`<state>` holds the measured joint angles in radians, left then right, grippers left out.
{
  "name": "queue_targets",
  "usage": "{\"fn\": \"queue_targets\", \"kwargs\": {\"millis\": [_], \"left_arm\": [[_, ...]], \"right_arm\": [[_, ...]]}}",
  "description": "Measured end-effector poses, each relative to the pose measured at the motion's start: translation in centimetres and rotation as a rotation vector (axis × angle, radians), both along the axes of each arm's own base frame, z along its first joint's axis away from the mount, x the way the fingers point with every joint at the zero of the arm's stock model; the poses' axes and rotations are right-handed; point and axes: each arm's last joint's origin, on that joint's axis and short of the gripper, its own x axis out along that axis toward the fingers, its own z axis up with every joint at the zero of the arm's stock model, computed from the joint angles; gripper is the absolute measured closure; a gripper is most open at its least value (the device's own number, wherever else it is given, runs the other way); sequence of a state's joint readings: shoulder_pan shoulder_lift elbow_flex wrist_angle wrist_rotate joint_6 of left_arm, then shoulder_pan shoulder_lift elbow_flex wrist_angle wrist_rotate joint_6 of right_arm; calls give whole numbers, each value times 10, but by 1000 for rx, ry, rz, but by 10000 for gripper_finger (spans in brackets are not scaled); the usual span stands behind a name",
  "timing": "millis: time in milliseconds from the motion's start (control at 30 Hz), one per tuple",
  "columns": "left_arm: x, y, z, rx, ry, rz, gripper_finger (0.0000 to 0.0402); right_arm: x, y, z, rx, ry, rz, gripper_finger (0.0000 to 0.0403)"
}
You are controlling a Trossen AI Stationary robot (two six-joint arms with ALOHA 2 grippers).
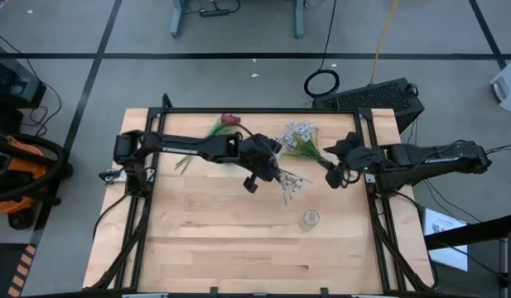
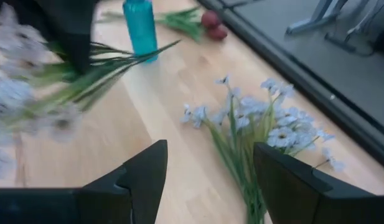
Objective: Sort flowers into vase by color
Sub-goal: Put the white flowers into the transparent vase
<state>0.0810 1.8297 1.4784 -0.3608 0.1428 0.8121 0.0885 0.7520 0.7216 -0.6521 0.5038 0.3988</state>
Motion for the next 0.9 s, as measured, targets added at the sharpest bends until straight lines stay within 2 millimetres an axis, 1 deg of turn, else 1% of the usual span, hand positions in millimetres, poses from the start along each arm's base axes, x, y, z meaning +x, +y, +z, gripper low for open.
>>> {"fn": "queue_targets", "kwargs": {"millis": [67, 200, 300, 467, 600, 733, 900], "left_arm": [[-3, -4, 12, -32, -45, -7, 387], [-6, -13, 28, -79, -117, -17, 387], [-7, -20, 42, -96, -197, -29, 387], [-13, -25, 59, -150, -263, -11, 387], [-16, -27, 75, -224, -354, 19, 387], [-16, -28, 81, -278, -391, 39, 387], [-18, -28, 86, -323, -416, 58, 387]], "right_arm": [[-6, 1, 4, -12, -34, -10, 177], [-14, 3, 8, -23, -82, 4, 177], [-15, 4, -2, -47, -128, 37, 177], [-10, 7, -28, -61, -241, 152, 177], [-4, 10, -39, -76, -357, 225, 177], [-1, 11, -40, -119, -455, 284, 177], [-1, 12, -35, -163, -496, 319, 177]]}}
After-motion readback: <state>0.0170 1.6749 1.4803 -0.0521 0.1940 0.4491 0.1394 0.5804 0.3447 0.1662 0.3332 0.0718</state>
